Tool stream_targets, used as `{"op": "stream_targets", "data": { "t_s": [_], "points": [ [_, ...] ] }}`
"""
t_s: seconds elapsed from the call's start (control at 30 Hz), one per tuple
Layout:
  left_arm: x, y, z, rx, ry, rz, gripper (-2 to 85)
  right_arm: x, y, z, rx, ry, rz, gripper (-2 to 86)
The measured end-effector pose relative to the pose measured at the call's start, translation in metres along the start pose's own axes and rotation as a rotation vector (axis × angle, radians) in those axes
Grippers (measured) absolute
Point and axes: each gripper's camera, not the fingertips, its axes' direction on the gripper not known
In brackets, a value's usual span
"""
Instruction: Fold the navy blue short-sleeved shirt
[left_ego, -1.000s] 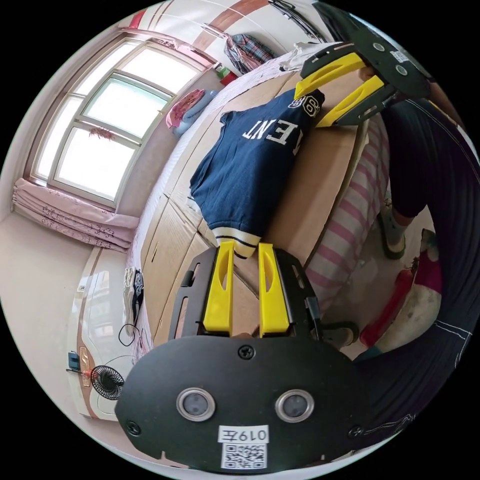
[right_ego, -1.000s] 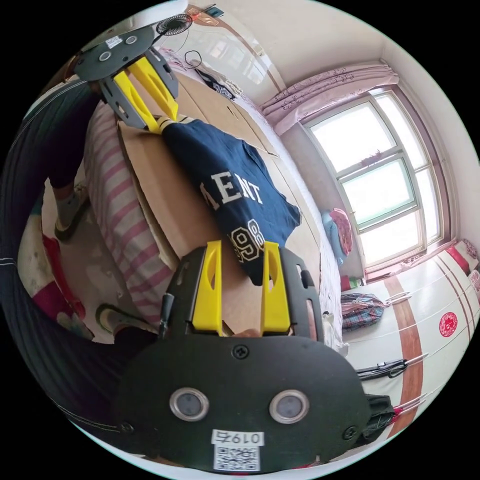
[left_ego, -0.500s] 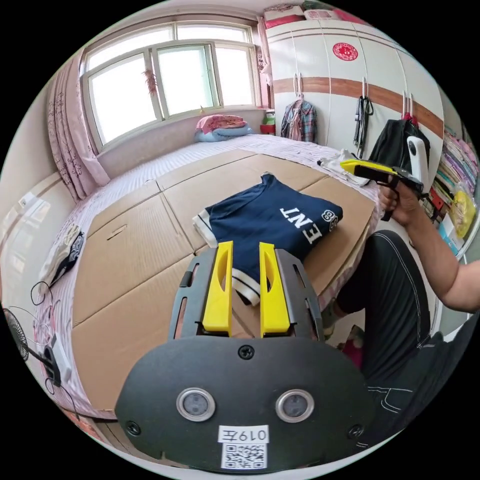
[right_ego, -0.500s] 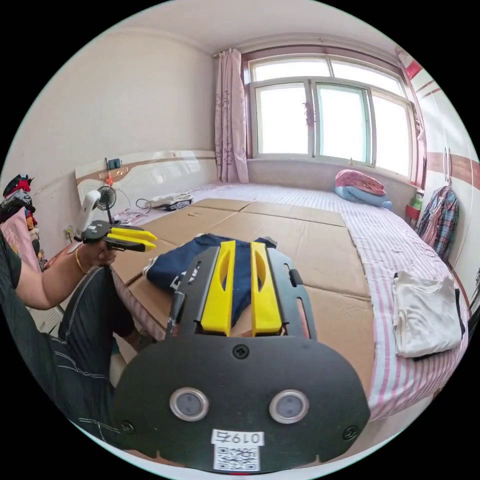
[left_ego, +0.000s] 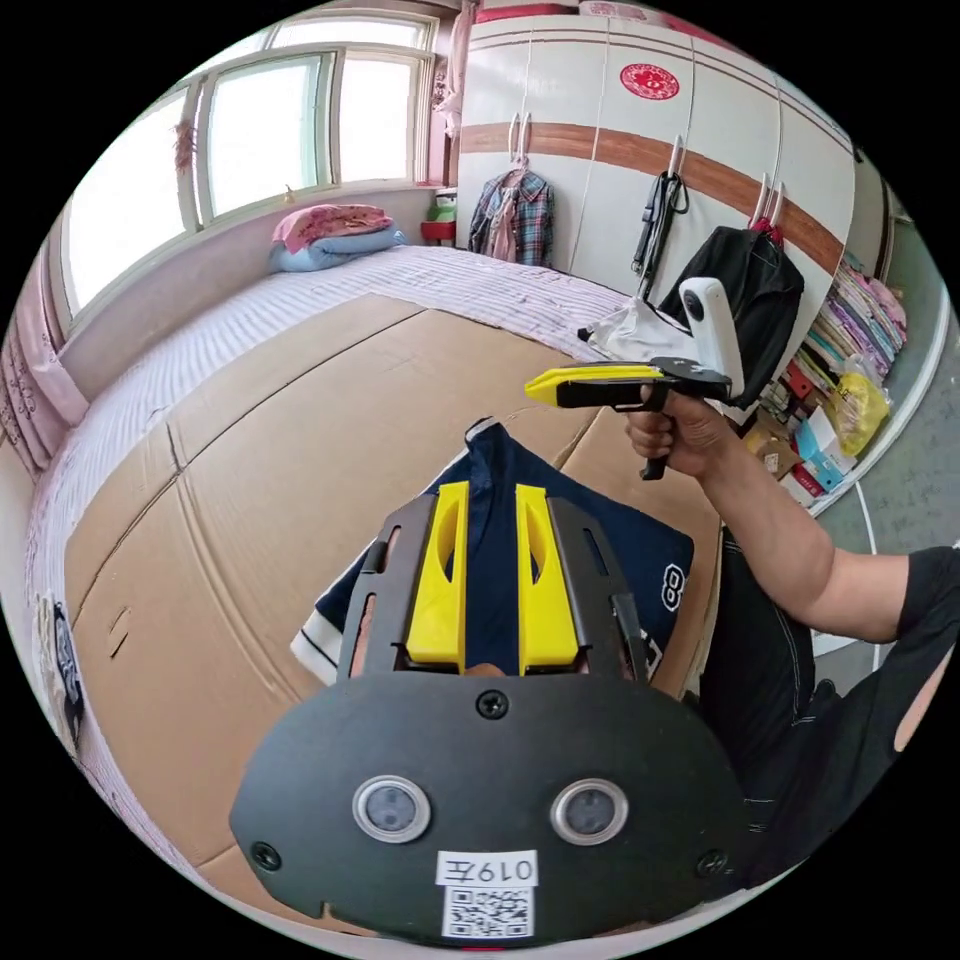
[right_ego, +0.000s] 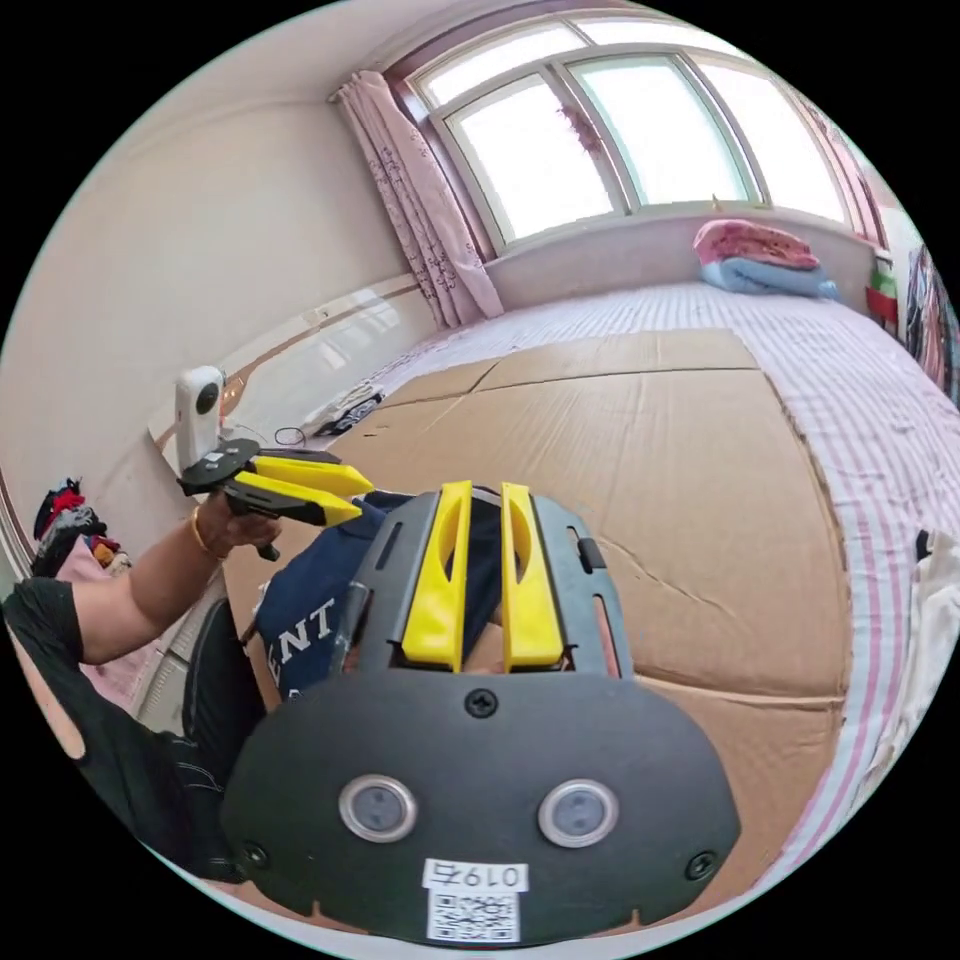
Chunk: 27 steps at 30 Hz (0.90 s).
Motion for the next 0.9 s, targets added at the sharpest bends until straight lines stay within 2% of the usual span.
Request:
{"op": "stream_targets", "data": {
  "t_s": [0.23,0.37,0.53,0.9],
  "points": [
    [-0.083,-0.057,0.037,-0.028,0.191,-0.072,6.5,-0.008,-0.046,-0.039,-0.106,-0.193,0.139,4.9],
    [-0.124,-0.082,0.058,-0.06,0.284,-0.142,6.3,-0.033,-0.071,-0.067,-0.143,-0.118,0.169,3.5],
    [-0.146,-0.101,0.068,-0.1,0.359,-0.16,5.7,-0.057,-0.094,-0.105,-0.117,-0.18,0.209,3.6],
    [-0.183,-0.134,0.084,-0.126,0.306,-0.207,1.6,-0.106,-0.133,-0.185,-0.041,-0.212,0.337,5.7]
  ]
}}
